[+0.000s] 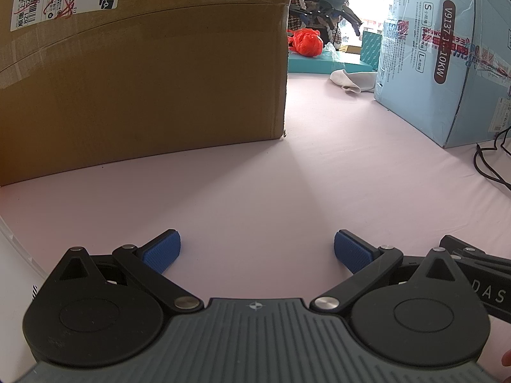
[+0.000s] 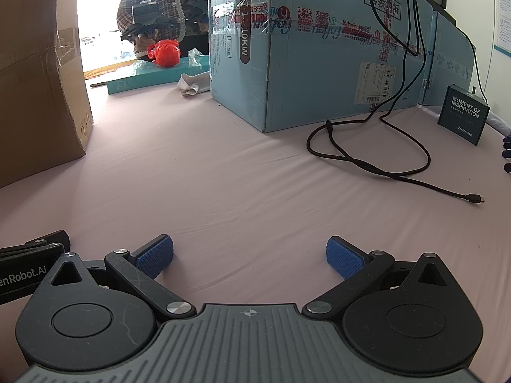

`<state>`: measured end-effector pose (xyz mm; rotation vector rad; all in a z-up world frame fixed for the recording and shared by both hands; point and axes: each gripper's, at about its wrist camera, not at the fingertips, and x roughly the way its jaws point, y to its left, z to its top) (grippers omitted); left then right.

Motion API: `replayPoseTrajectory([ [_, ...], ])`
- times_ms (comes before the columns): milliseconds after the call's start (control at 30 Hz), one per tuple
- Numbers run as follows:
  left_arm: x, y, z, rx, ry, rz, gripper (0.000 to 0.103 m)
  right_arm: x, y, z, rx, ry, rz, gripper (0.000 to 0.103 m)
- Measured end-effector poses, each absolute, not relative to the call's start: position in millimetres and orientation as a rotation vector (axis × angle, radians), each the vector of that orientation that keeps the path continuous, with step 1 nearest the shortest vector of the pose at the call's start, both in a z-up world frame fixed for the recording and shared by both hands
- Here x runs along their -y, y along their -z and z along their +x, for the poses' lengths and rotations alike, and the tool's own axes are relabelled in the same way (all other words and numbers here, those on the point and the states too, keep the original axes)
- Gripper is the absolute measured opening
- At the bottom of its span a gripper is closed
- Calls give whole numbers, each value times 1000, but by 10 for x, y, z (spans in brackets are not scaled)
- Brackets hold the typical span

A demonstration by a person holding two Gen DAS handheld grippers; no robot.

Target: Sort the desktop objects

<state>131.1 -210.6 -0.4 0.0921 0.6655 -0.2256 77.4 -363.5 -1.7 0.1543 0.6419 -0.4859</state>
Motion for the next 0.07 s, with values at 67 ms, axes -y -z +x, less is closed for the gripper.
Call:
replayPoseTrajectory([
  [67, 2106, 4, 1311, -665, 226, 92, 103, 3635, 17, 774, -642, 486, 154, 103],
])
